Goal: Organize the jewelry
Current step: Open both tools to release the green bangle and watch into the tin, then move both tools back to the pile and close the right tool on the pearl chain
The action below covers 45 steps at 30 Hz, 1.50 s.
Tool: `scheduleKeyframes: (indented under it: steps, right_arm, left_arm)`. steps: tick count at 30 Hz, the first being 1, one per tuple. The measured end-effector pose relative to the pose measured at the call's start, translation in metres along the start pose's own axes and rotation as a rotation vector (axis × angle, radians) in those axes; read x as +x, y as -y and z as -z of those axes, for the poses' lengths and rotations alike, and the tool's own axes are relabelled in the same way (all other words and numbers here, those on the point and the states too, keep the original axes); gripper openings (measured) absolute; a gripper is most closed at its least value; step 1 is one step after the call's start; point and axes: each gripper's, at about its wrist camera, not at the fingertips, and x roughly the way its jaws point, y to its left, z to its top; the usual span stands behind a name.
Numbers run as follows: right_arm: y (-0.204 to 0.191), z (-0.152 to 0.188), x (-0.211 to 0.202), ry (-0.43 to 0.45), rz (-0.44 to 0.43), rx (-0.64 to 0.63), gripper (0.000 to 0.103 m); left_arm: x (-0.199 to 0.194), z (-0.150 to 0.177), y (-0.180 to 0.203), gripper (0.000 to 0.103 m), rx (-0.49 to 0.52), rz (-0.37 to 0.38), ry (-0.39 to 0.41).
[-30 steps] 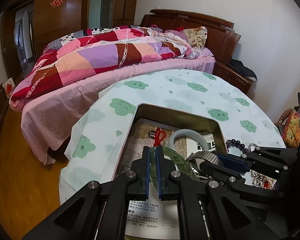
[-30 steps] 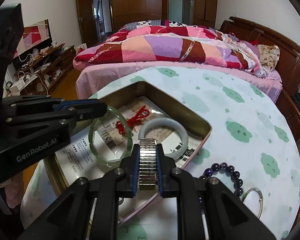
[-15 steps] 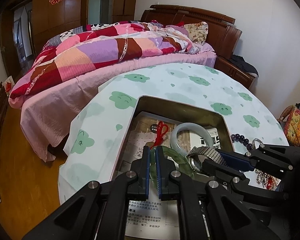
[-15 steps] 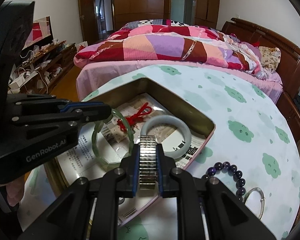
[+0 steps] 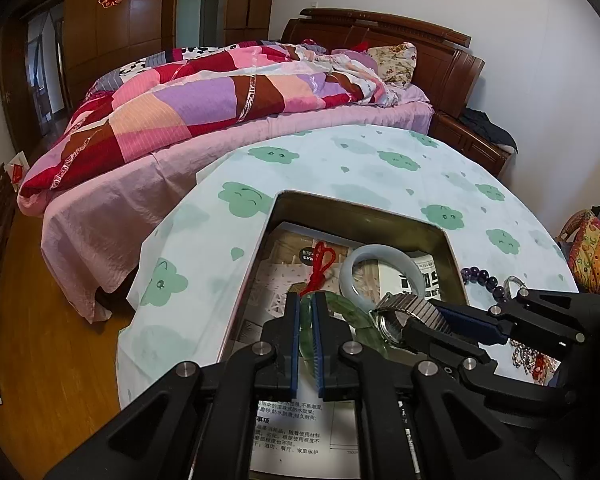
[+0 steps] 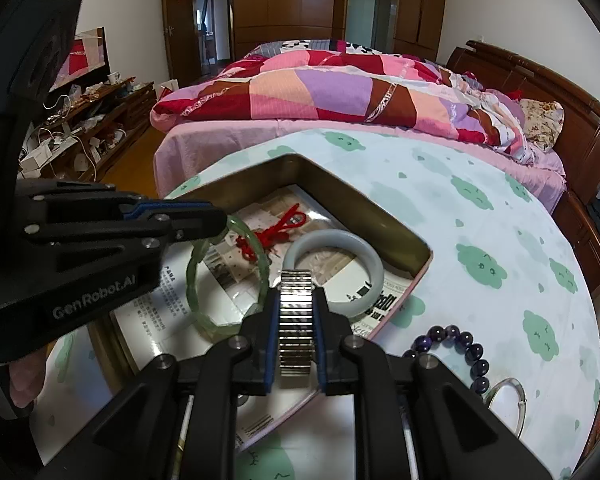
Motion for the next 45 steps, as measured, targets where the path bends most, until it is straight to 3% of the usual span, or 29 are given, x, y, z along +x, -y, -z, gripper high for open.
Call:
scheduleKeyframes:
  steps: [4,6,10,11,13,14,15,22,26,32,37,42,45]
  right_arm:
    - [0.000,0.000,-0.001,0.006,-0.005,0.007,0.018]
    - [0.001,0.000,-0.002,0.016,-0.013,0.010,0.025]
    - [0.003,0.001,-0.006,0.033,-0.013,0.021,0.028]
    - [0.004,0.001,-0.007,0.035,-0.013,0.025,0.031]
    - [0.007,0.002,-0.010,0.041,-0.007,0.032,0.041]
    - [0.008,0.003,-0.011,0.044,-0.005,0.037,0.047]
    - [0.009,0.003,-0.012,0.050,-0.004,0.041,0.050]
    - [0.021,0.008,-0.033,0.071,0.000,0.061,0.051]
    - [0.043,0.019,-0.055,0.094,0.022,0.099,0.057]
    - [0.099,0.061,-0.089,0.094,0.112,0.210,0.060]
    - [0.138,0.092,-0.093,0.055,0.165,0.324,0.060]
    - [0.141,0.100,-0.089,0.041,0.148,0.333,0.060]
    - [0.133,0.098,-0.084,0.037,0.133,0.299,0.054]
  left_arm:
    - [-0.003,-0.002,0.000,0.006,0.000,0.014,0.006]
    - [-0.007,-0.003,0.002,0.006,0.007,0.030,0.016]
    - [-0.010,-0.006,0.003,0.008,0.006,0.030,0.019]
    - [-0.009,-0.007,0.003,0.015,0.005,0.028,0.016]
    - [-0.009,-0.008,0.002,0.044,-0.004,0.010,0.014]
    - [-0.010,-0.007,0.001,0.063,-0.012,0.000,0.024]
    - [-0.014,-0.007,0.000,0.069,-0.021,-0.005,0.045]
    - [-0.021,-0.010,-0.001,0.069,-0.033,-0.001,0.060]
    - [-0.026,-0.009,0.010,0.069,-0.009,-0.006,0.066]
    - [-0.032,-0.002,0.042,0.069,0.057,0.011,0.066]
    - [-0.035,0.006,0.073,0.069,0.107,0.045,0.058]
    - [-0.034,0.015,0.093,0.069,0.130,0.061,0.043]
    - [-0.031,0.019,0.099,0.069,0.138,0.064,0.031]
